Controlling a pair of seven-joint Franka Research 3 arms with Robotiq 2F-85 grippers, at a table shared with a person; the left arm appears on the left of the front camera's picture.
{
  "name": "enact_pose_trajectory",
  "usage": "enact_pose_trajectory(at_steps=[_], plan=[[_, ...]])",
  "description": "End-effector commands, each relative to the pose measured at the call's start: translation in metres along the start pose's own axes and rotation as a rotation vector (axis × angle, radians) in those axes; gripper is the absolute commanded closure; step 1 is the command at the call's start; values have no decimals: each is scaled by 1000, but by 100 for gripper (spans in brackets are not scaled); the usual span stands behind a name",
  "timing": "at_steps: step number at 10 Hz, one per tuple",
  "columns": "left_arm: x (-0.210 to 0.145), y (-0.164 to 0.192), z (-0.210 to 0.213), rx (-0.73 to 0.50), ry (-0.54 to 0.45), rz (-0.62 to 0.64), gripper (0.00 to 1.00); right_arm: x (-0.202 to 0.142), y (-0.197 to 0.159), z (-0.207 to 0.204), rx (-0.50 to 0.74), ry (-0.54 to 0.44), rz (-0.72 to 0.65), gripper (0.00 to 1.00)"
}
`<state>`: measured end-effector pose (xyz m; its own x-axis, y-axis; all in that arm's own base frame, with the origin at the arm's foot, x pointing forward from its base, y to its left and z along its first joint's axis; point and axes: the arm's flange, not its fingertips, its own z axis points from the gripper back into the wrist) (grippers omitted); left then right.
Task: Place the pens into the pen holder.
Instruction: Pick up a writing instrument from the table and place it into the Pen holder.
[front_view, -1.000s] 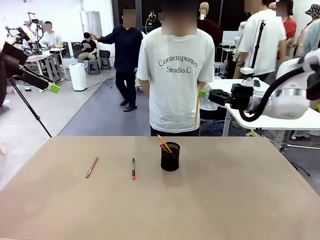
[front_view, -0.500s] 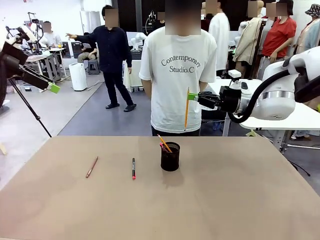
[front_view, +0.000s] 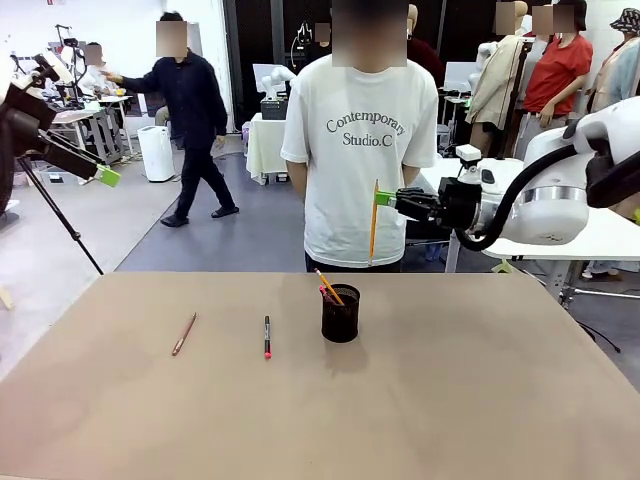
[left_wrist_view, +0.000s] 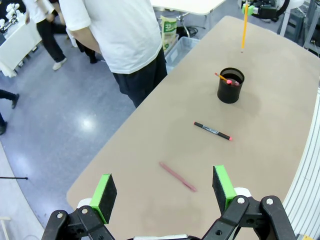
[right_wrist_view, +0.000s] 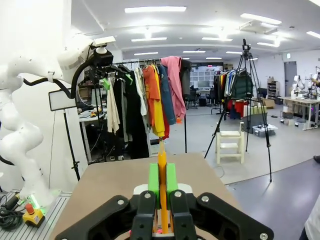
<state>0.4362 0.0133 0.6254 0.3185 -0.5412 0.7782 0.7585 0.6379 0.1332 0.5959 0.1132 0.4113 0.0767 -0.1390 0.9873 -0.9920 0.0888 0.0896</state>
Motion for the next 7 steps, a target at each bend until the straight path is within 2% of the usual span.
enact_pose_trajectory(at_steps=[1, 7], plan=[[0, 2, 1, -10, -16, -15, 0, -10, 2, -11, 36, -49, -12, 100], [0, 2, 1, -10, -16, -15, 0, -53, -33, -36, 118, 15, -112, 100]])
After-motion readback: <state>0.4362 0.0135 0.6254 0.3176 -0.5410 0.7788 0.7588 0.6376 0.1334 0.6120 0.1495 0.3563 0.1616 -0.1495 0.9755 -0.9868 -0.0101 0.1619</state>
